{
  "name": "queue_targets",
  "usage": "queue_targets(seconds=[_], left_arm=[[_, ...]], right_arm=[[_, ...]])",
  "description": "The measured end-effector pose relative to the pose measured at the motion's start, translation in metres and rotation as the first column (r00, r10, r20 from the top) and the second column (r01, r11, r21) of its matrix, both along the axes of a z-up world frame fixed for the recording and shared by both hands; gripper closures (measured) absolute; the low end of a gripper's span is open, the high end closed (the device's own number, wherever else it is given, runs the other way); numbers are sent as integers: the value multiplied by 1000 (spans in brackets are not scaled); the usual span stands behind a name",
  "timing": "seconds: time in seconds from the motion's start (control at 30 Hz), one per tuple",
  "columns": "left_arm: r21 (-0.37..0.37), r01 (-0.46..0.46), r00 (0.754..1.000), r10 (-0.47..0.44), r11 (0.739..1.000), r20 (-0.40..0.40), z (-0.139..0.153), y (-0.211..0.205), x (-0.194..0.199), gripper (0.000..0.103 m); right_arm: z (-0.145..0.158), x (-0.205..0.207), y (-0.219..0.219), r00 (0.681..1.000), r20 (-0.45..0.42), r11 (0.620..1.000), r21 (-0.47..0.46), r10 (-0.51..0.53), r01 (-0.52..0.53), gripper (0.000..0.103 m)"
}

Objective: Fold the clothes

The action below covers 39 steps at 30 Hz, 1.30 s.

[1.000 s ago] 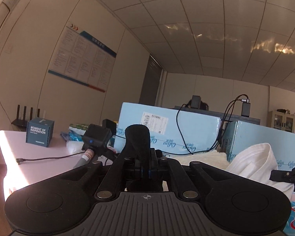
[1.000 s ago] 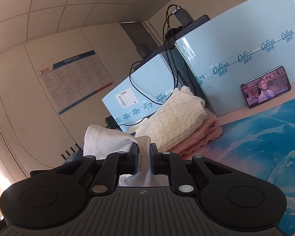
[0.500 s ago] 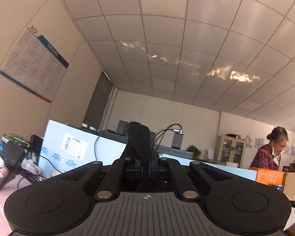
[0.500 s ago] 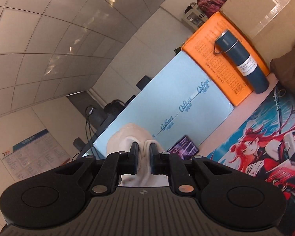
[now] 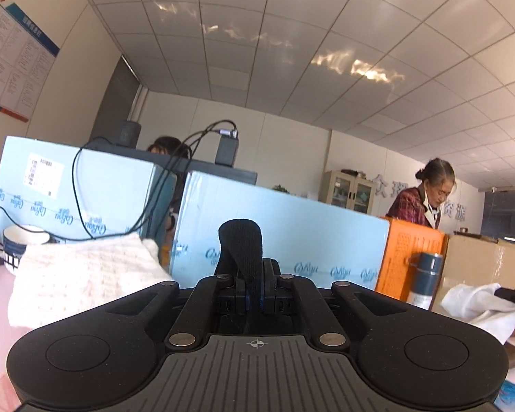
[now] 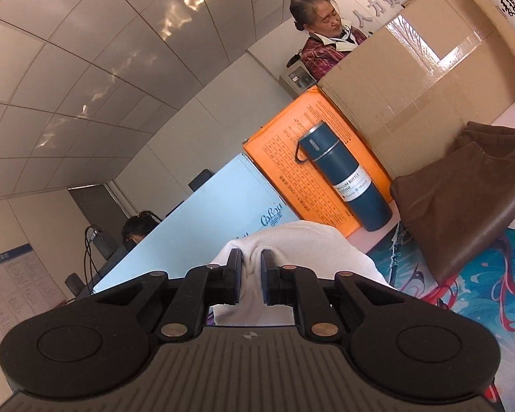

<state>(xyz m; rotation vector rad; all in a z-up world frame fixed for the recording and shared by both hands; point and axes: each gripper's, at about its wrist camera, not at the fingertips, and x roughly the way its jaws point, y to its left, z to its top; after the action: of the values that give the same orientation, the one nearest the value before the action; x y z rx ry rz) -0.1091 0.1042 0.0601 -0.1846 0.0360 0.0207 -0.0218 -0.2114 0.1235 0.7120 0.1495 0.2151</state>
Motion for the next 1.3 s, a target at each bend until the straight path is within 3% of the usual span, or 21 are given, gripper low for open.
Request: queue_targets(seconds=[0.17, 0.27, 0.37, 0.5, 0.53, 0.57, 0.6, 0.67, 0.73, 0.87, 0.97, 1.13, 1.3], left_arm=[[69, 80, 978, -65, 994, -198, -39, -6, -27, 99], [13, 158, 950, -148, 987, -276, -54, 1, -39, 99], [23, 209, 931, -192, 978, -309, -62, 0, -48, 93], [25, 193, 932, -176, 981, -317, -64, 6, -54, 88], [34, 180, 936, -160, 983, -313, -62, 7, -54, 81], [44, 156, 944, -135, 987, -301, -60, 9, -55, 65], [50, 123, 955, -104, 991, -279, -58, 11, -58, 43], [43, 60, 974, -49, 997, -222, -50, 17, -60, 18], [35, 32, 983, -25, 999, -180, -42, 22, -57, 17], [91, 23, 989, -10, 996, -148, -22, 28, -25, 17], [91, 72, 984, -56, 993, -167, -9, 29, 15, 17], [54, 204, 938, -179, 977, -296, -4, 19, 96, 17], [6, 254, 849, -220, 967, -480, -28, 11, 168, 18]], right_arm=[[-21, -19, -4, 998, -59, 995, -95, -4, -2, 92], [-34, -29, -8, 994, -108, 993, -114, 4, -16, 92], [-43, -42, -15, 990, -139, 991, -135, -13, -6, 92], [-46, -54, -25, 986, -149, 981, -186, -78, 50, 89], [-47, -57, -28, 984, -150, 978, -198, -95, 64, 79], [-48, -60, -31, 982, -152, 974, -211, -111, 78, 60], [-49, -63, -33, 980, -153, 970, -223, -128, 92, 53], [-50, -64, -38, 976, -158, 964, -244, -147, 106, 46], [-45, -53, -36, 978, -165, 964, -251, -130, 86, 36], [-35, -30, -30, 979, -178, 963, -265, -94, 45, 24], [-28, -13, -26, 980, -189, 961, -275, -68, 14, 23], [-17, 16, -15, 978, -209, 955, -286, 18, -79, 23], [-14, 52, 7, 957, -274, 934, -308, 97, -183, 23]])
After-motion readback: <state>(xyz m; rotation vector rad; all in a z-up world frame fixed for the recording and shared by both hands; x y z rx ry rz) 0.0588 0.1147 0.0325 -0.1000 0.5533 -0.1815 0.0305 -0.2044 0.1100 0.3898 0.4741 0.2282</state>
